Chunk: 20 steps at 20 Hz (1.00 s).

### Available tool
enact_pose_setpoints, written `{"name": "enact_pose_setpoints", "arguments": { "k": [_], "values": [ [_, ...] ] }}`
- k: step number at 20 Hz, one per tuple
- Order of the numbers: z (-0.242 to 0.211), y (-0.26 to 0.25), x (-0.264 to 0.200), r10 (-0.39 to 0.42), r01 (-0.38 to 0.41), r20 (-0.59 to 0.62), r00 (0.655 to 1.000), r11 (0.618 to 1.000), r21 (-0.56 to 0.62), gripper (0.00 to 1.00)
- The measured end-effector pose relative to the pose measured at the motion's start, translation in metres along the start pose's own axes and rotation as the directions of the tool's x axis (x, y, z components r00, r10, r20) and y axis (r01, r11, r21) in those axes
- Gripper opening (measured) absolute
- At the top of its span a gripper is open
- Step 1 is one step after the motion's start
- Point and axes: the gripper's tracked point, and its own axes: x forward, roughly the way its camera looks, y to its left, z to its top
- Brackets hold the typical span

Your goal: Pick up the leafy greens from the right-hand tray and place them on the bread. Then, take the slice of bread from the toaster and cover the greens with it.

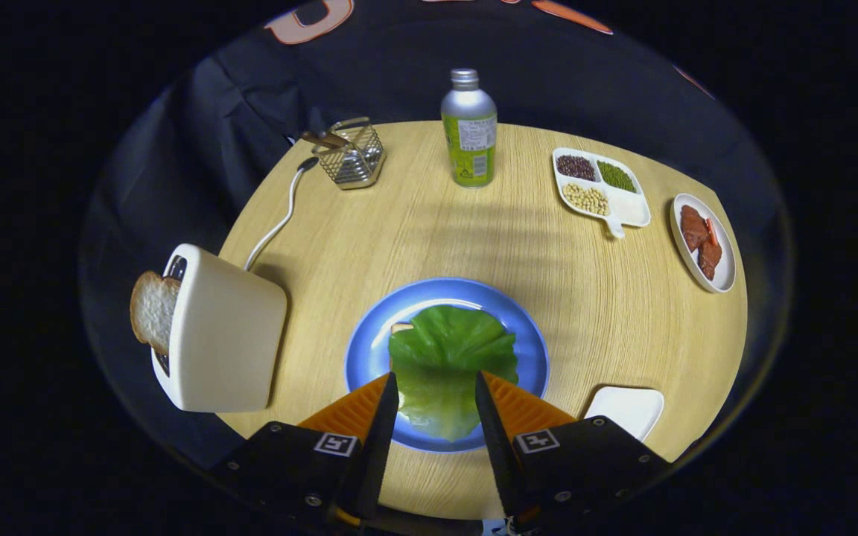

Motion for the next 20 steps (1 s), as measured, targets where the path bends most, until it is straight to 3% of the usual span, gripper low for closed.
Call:
{"name": "enact_pose_setpoints", "arguments": {
  "k": [6, 11, 20],
  "values": [
    [0.027, 0.059, -0.043, 0.017, -0.016, 0.033, 0.999, 0.999, -0.028, 0.7],
    [0.036, 0.122, -0.06, 0.062, -0.061, 0.02, 0.998, 0.997, -0.049, 0.84],
    [0.048, 0.215, -0.067, 0.117, -0.118, -0.019, 0.993, 0.988, -0.101, 0.9]
  ]
}}
